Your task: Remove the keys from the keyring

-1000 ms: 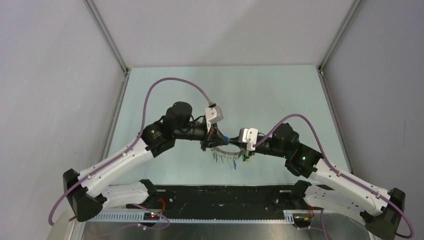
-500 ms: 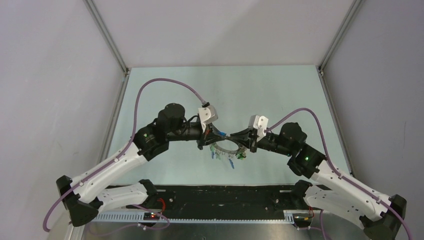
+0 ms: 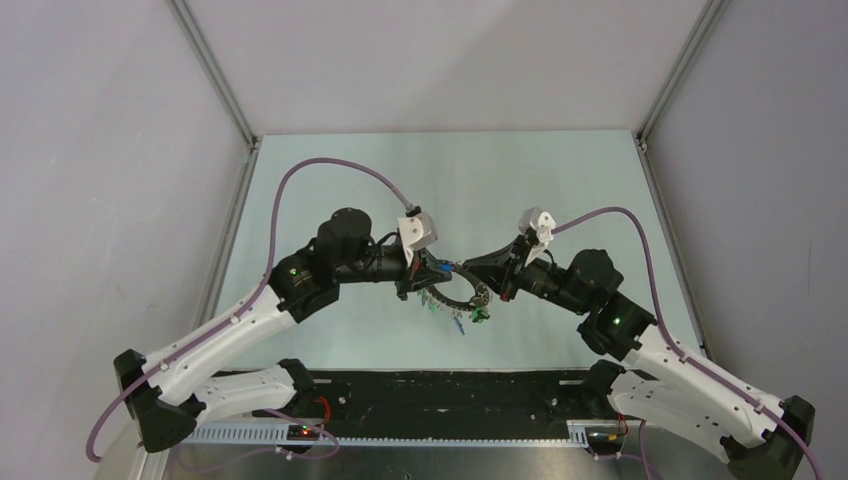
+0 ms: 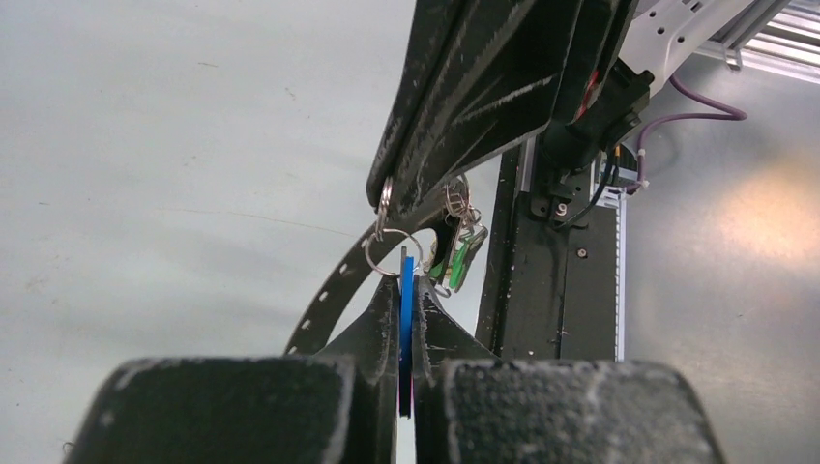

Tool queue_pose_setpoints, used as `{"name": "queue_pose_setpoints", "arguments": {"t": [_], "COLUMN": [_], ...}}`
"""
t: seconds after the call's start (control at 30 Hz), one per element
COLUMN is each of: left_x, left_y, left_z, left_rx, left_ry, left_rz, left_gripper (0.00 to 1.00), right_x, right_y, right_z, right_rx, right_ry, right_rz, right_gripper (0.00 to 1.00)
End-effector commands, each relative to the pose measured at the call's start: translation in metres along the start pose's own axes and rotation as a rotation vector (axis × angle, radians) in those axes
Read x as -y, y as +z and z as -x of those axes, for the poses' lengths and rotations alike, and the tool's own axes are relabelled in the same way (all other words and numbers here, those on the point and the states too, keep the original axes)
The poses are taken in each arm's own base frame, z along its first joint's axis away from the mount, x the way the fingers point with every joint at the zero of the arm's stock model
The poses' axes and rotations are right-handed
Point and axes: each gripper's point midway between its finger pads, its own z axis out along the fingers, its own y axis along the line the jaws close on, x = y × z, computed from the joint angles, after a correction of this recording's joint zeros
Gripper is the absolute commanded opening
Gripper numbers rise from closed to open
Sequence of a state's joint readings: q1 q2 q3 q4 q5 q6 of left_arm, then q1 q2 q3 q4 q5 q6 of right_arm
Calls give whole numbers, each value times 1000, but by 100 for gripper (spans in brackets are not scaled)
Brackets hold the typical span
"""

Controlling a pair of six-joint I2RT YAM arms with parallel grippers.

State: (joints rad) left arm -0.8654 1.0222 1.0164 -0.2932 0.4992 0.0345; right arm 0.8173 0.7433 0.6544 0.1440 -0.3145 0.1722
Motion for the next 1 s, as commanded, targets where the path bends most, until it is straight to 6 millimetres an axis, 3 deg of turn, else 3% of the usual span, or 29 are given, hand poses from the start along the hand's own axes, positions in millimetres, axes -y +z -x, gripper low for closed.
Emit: {"name": "queue_pose_setpoints", "arguments": {"t": [0.0, 0.2, 0.53, 0.73, 0.97], "left_x": [-2, -1, 5, 8, 9], "left_y": [6, 5, 1, 3, 0], "left_z": [0, 0, 14, 16, 24], "left_rx": [14, 16, 49, 49, 65], "left_ry": [42, 47, 66, 56, 63], "left_rz": [4, 8, -13, -27, -24], "left_gripper": [0, 0, 0, 0, 0], "right_x": [4, 21, 43, 53, 60], "right_y": [-4, -5, 0, 2, 5], "right_z": [49, 45, 16, 15, -7], "right_rx": [185, 187, 52, 40, -79], "right_ry": [104, 173, 246, 292, 315], "right_rz": [-68, -172, -309, -369, -420], "right_gripper": [0, 0, 0, 0, 0]}}
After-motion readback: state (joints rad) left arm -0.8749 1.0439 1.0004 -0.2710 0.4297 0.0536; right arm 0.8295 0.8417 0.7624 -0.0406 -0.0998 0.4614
